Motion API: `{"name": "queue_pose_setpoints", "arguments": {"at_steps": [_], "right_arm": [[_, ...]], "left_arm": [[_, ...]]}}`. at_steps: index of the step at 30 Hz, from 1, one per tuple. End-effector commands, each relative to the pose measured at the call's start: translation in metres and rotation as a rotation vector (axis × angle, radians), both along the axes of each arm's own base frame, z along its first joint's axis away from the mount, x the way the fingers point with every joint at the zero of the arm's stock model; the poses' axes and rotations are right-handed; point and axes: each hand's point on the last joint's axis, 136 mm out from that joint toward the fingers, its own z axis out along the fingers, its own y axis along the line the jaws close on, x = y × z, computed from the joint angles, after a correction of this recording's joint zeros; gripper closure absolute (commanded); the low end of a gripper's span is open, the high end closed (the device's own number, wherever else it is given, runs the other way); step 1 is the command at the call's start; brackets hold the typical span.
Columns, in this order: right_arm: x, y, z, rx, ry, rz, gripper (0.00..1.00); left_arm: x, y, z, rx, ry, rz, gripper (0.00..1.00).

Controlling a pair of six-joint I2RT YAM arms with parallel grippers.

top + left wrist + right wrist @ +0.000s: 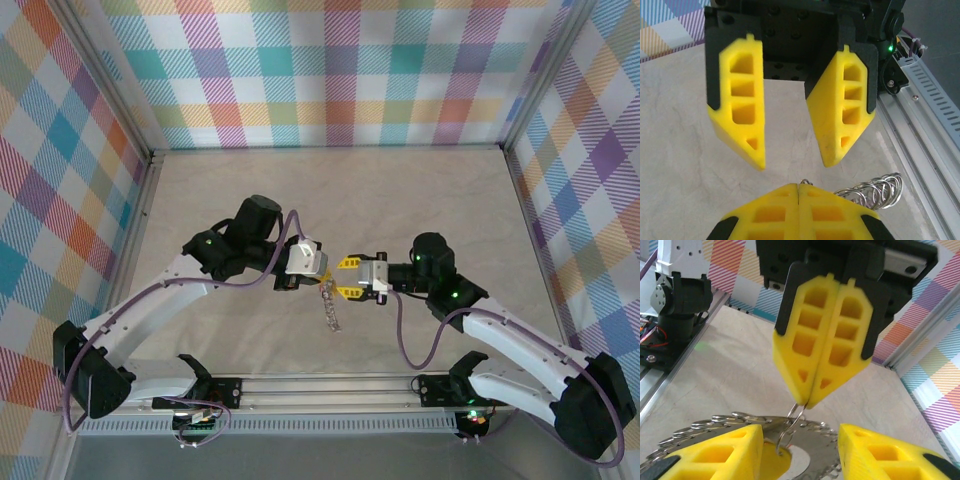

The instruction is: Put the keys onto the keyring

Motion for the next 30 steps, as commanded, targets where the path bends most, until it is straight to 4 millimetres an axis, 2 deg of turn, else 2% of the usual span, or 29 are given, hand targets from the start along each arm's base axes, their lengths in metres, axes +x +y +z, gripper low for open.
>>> {"name": "queue_pose_setpoints", "arguments": {"at_steps": [1, 11, 17, 27, 30], "right_arm": [[-0.001, 0.000, 0.007, 0.038, 0.007, 0.004, 0.56], [-0.002, 0.005, -0.010, 0.003, 0.131, 0.037, 0.57], [-0.005, 0.010, -0.013, 0.008, 0.198, 0.052, 0.61], [0.000, 0.016, -0.017, 0.007, 0.237, 0.020, 0.77], [0.000, 0.016, -0.016, 0.008, 0.239, 0.014, 0.86]], "left_arm": [[0.001, -0.003, 0.006, -0.035, -0.003, -0.015, 1.00], [0.000, -0.002, 0.007, -0.038, -0.005, -0.015, 1.00], [0.000, -0.003, 0.006, -0.038, 0.000, -0.013, 1.00], [0.000, -0.003, 0.007, -0.043, 0.004, -0.011, 1.00], [0.000, -0.003, 0.006, -0.040, 0.006, -0.010, 1.00]]}}
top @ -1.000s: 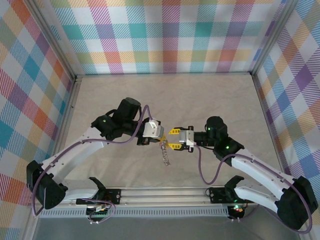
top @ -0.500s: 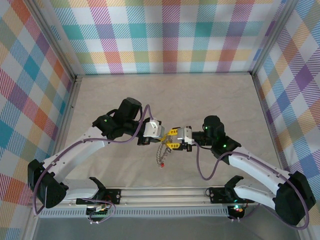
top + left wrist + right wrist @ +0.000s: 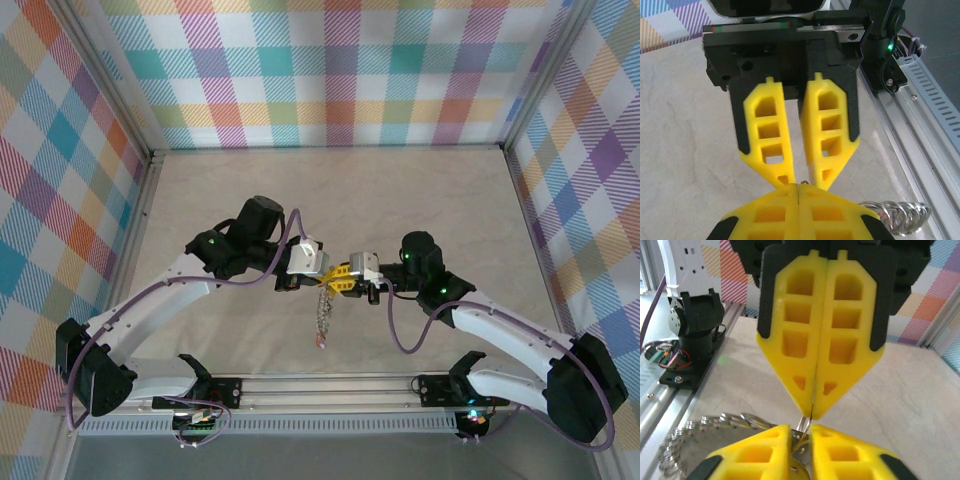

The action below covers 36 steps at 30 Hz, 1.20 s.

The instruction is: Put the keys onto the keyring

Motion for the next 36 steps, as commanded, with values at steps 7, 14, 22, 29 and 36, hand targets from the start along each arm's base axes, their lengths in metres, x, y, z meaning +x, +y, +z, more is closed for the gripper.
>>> {"name": "queue_pose_setpoints", "arguments": {"at_steps": [7, 14, 22, 29, 36], "right_arm": [[0.001, 0.000, 0.003, -0.003, 0.006, -0.020, 1.00], [0.003, -0.004, 0.010, -0.074, -0.003, -0.031, 1.00], [0.005, -0.005, 0.010, -0.151, -0.011, -0.020, 1.00], [0.008, -0.004, 0.007, -0.189, -0.023, -0.009, 1.00], [0.010, -0.003, 0.010, -0.186, -0.025, -0.021, 1.00]], "left_arm": [[0.000, 0.002, 0.008, -0.027, -0.017, 0.011, 1.00], [0.007, 0.016, -0.015, 0.089, 0.029, 0.109, 0.81], [0.013, 0.014, -0.015, 0.035, 0.042, 0.173, 0.67], [0.013, 0.007, -0.012, 0.002, 0.066, 0.157, 0.67], [0.011, 0.002, -0.016, -0.002, 0.086, 0.120, 0.70]]}}
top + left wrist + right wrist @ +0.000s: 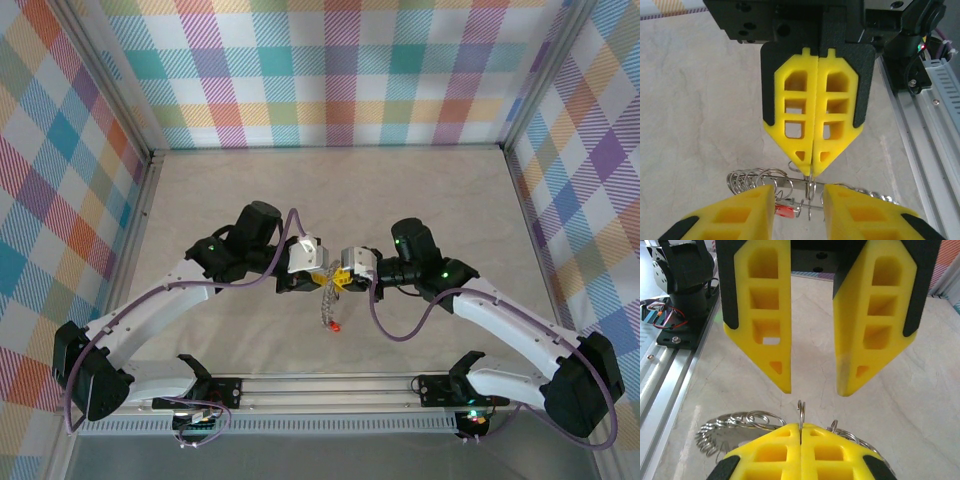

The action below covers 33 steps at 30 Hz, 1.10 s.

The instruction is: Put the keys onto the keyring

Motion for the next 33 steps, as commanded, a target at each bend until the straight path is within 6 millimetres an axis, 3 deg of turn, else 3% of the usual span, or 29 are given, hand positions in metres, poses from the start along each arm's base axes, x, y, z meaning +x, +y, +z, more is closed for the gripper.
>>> {"name": "queue_pose_setpoints", "arguments": {"at_steps": [1, 9, 17, 27, 31, 33], "right_arm": [[0.000, 0.005, 0.025, 0.048, -0.059, 0.027, 1.00], [0.000, 0.006, 0.027, 0.056, -0.060, 0.030, 1.00], [0.001, 0.008, 0.029, 0.066, -0.061, 0.030, 1.00], [0.002, 0.008, 0.031, 0.063, -0.057, 0.022, 1.00], [0.002, 0.004, 0.027, 0.051, -0.067, 0.015, 0.82], [0.001, 0.000, 0.028, 0.054, -0.077, 0.012, 0.77]], "left_arm": [[-0.002, -0.003, -0.001, -0.022, 0.021, -0.029, 0.70], [-0.002, -0.009, -0.008, -0.017, 0.033, -0.053, 0.72], [0.001, -0.011, -0.013, 0.020, 0.015, -0.061, 0.98], [0.007, -0.013, -0.019, 0.057, 0.014, -0.036, 1.00], [0.008, -0.018, -0.007, -0.022, -0.002, -0.020, 1.00], [0.007, -0.020, -0.002, -0.056, 0.006, -0.022, 1.00]]}}
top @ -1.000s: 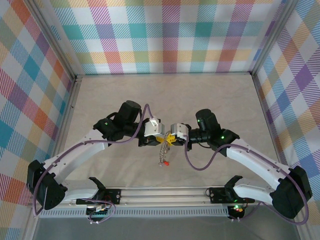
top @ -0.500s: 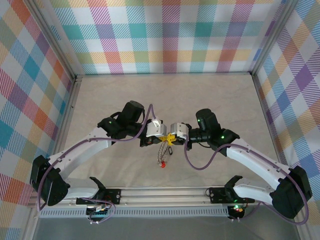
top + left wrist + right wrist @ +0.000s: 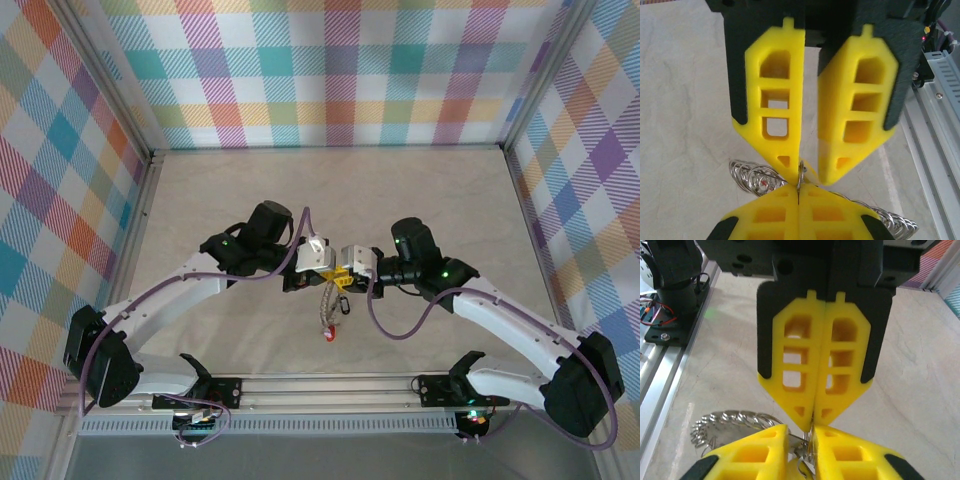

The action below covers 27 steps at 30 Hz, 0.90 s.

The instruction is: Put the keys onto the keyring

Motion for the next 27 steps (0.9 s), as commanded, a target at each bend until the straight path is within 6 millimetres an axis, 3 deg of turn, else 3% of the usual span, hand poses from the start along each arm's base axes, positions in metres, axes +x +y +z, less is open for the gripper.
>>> {"name": "queue_pose_setpoints", "arguments": {"at_steps": [1, 7, 12, 27], "right_arm": [[-0.004, -0.001, 0.029, 0.070, -0.065, 0.039, 0.77], [-0.004, -0.017, 0.035, 0.108, -0.073, -0.005, 0.67], [-0.002, -0.027, 0.030, 0.110, -0.061, -0.038, 0.66], [-0.005, -0.024, 0.024, 0.145, 0.001, -0.010, 0.66]], "left_arm": [[0.001, -0.008, 0.021, -0.099, -0.019, 0.004, 1.00], [-0.001, -0.012, 0.033, -0.199, -0.014, -0.008, 1.00], [0.001, -0.011, 0.039, -0.252, -0.009, 0.006, 1.00], [0.000, -0.013, 0.048, -0.337, -0.018, 0.010, 1.00]]}}
